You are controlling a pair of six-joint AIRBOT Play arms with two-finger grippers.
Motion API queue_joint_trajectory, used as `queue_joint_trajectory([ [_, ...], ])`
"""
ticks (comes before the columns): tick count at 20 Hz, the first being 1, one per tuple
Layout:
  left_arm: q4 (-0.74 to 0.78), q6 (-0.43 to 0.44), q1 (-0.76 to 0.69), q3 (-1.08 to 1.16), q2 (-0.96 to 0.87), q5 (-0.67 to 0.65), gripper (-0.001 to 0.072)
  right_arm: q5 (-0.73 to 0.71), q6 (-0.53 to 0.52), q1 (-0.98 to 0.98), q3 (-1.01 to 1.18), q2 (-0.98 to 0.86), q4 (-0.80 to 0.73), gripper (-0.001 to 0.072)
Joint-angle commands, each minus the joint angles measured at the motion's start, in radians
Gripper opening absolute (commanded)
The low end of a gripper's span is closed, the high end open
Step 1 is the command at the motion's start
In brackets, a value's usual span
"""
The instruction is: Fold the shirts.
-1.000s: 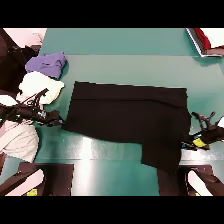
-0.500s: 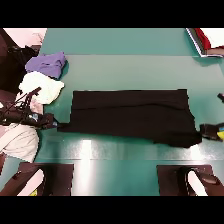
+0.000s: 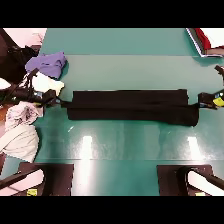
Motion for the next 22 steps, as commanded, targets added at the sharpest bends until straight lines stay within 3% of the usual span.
queue_joint_trajectory([
  [1,-0.028,0.000,-0.068,0.138,-0.191,0.054,0.0026,-0.035,-0.003,-0.001,0.132,-0.167,0.001,0.0016],
  [5,-0.028,-0.012,-0.146,0.261,-0.330,0.141,0.0027,-0.035,-0.003,-0.001,0.257,-0.309,0.063,0.0016],
  [10,-0.021,-0.048,-0.124,0.283,-0.338,0.229,0.0028,-0.091,-0.011,-0.001,0.348,-0.416,0.194,0.0018],
  [11,-0.021,-0.048,-0.124,0.283,-0.338,0.230,0.0083,-0.099,-0.011,-0.001,0.364,-0.433,0.212,0.0062],
  [12,-0.024,-0.048,-0.124,0.283,-0.338,0.231,0.0401,-0.109,-0.011,-0.001,0.378,-0.446,0.222,0.0299],
  [13,-0.036,-0.049,-0.124,0.283,-0.337,0.237,0.0626,-0.121,-0.011,-0.002,0.393,-0.456,0.240,0.0544],
  [14,-0.053,-0.049,-0.123,0.286,-0.337,0.235,0.0637,-0.124,-0.013,-0.006,0.409,-0.460,0.256,0.0591],
  [16,-0.070,-0.048,-0.123,0.322,-0.336,0.195,0.0636,-0.083,-0.045,-0.029,0.449,-0.458,0.264,0.0591],
  [19,-0.073,-0.045,-0.124,0.394,-0.335,0.060,0.0631,0.086,-0.131,-0.089,0.468,-0.458,0.264,0.0591],
  [21,-0.077,-0.036,-0.124,0.407,-0.335,0.001,0.0167,0.092,-0.137,-0.154,0.411,-0.451,0.313,0.0591],
  [22,-0.089,-0.013,-0.124,0.406,-0.335,-0.024,0.0030,0.090,-0.156,-0.192,0.370,-0.451,0.352,0.0610],
])
